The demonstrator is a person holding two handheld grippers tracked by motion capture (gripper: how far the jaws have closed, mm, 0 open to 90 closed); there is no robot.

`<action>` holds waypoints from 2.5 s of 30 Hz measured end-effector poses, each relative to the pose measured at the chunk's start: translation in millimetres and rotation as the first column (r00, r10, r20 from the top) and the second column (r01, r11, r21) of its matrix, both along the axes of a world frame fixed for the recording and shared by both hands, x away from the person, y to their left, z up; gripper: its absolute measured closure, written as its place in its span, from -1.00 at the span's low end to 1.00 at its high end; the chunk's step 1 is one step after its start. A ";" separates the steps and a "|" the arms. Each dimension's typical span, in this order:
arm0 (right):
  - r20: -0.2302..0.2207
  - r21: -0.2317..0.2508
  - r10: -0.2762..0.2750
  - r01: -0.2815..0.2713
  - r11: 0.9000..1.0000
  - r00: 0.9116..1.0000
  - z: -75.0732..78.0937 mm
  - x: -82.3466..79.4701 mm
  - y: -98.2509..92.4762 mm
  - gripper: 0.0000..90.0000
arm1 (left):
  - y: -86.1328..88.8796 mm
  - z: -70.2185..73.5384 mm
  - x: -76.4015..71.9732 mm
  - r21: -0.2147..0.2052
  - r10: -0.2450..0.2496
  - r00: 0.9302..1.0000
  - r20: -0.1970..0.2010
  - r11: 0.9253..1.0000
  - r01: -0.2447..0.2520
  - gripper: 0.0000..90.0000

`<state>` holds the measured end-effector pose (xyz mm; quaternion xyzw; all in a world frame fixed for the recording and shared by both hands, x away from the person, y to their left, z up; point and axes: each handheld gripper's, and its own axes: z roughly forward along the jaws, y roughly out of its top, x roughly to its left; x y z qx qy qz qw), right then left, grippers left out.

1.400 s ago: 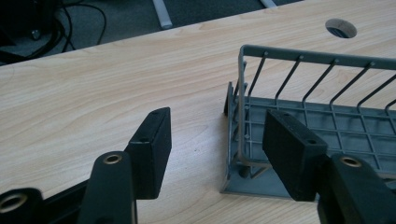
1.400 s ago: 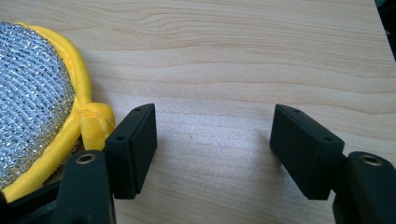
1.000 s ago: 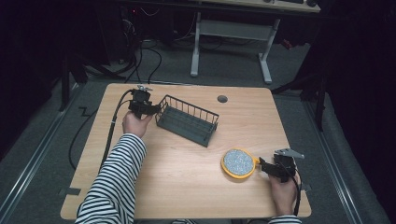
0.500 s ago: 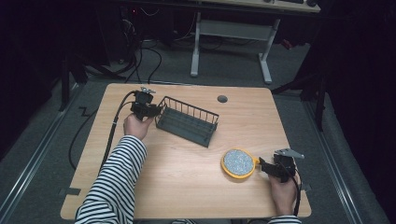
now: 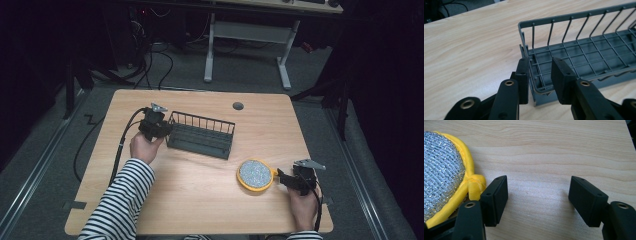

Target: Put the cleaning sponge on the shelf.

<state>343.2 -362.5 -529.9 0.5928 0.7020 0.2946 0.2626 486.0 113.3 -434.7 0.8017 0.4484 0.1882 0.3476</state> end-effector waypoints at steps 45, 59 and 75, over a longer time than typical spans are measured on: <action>0.000 0.001 0.001 -0.001 1.000 1.000 0.0 0.0 0.2 -0.29 | 25.2 3.0 -68.0 -0.147 -0.014 1.000 0.006 0.989 0.014 -0.13; -0.001 0.001 0.001 -0.001 1.000 1.000 0.1 0.0 0.1 -0.29 | 59.4 5.0 -86.5 -0.191 0.032 0.998 0.047 0.981 -0.023 -0.16; -0.001 0.002 0.000 0.000 1.000 1.000 0.0 0.0 0.2 -0.29 | 103.1 -10.1 -113.0 -0.237 0.122 0.992 0.038 0.965 -0.109 -0.17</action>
